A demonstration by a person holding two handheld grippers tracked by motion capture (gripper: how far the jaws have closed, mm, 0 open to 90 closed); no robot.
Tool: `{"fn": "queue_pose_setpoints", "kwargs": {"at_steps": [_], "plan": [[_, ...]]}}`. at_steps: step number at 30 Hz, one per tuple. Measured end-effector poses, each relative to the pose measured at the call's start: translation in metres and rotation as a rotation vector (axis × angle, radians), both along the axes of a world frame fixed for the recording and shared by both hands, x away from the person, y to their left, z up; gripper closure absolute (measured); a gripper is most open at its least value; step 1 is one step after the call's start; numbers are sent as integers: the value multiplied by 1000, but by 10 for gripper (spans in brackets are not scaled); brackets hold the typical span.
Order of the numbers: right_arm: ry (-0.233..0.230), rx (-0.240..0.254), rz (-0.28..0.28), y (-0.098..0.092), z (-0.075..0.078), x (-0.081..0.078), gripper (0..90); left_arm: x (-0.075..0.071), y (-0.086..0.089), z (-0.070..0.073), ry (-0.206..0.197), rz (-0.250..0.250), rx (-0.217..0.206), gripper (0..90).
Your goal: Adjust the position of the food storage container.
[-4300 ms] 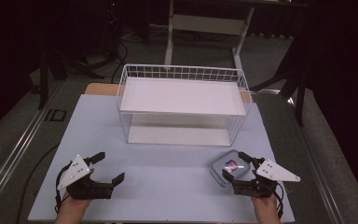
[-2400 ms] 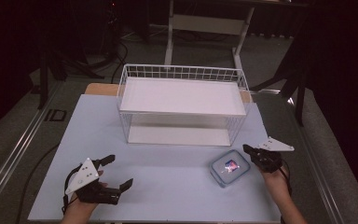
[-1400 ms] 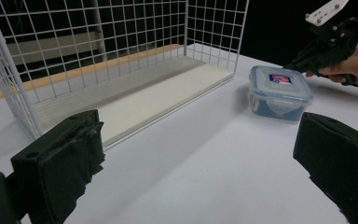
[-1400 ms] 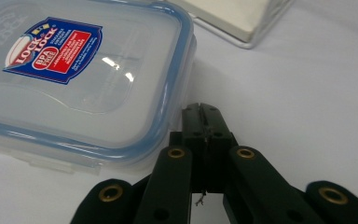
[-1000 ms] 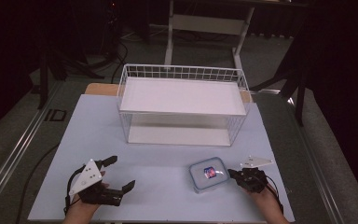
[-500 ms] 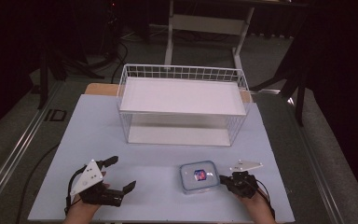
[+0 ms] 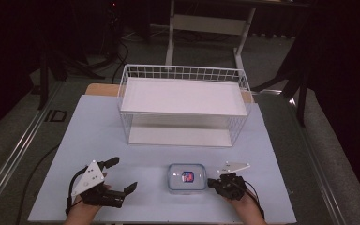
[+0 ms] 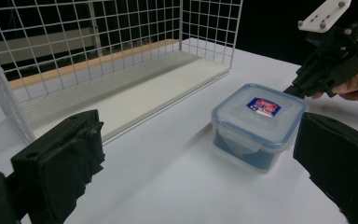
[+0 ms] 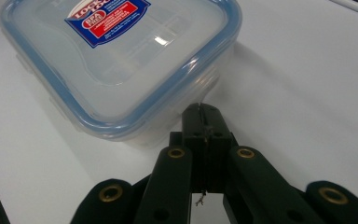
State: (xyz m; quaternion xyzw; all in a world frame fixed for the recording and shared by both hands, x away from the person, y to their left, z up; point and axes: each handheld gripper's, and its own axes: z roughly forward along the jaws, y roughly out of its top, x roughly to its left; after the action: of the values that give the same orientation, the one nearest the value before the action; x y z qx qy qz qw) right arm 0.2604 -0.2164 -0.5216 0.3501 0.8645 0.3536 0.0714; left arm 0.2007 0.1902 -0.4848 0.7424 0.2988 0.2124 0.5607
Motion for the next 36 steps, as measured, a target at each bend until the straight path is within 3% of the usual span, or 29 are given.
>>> {"fn": "queue_pose_setpoints", "kwargs": {"at_steps": [8, 17, 20, 25, 31, 36], "plan": [[-25, 5, 33, 22, 2, 8, 900, 1, 0, -1, 6, -3, -2, 24], [-12, 11, 56, 40, -2, 14, 900, 1, -1, -1, 11, -11, 5, 24], [-19, 8, 60, 41, -3, 15, 900, 1, -1, -1, 11, -12, 2, 24], [-70, -10, 31, 33, 5, 15, 894, 1, -1, -2, 17, -15, -6, 24], [-140, 45, -21, 18, 24, 14, 718, 3, -4, -2, 27, -30, -6, 24], [-202, 105, -7, 13, 36, 6, 428, 3, -8, -1, 41, -43, -15, 24]]}}
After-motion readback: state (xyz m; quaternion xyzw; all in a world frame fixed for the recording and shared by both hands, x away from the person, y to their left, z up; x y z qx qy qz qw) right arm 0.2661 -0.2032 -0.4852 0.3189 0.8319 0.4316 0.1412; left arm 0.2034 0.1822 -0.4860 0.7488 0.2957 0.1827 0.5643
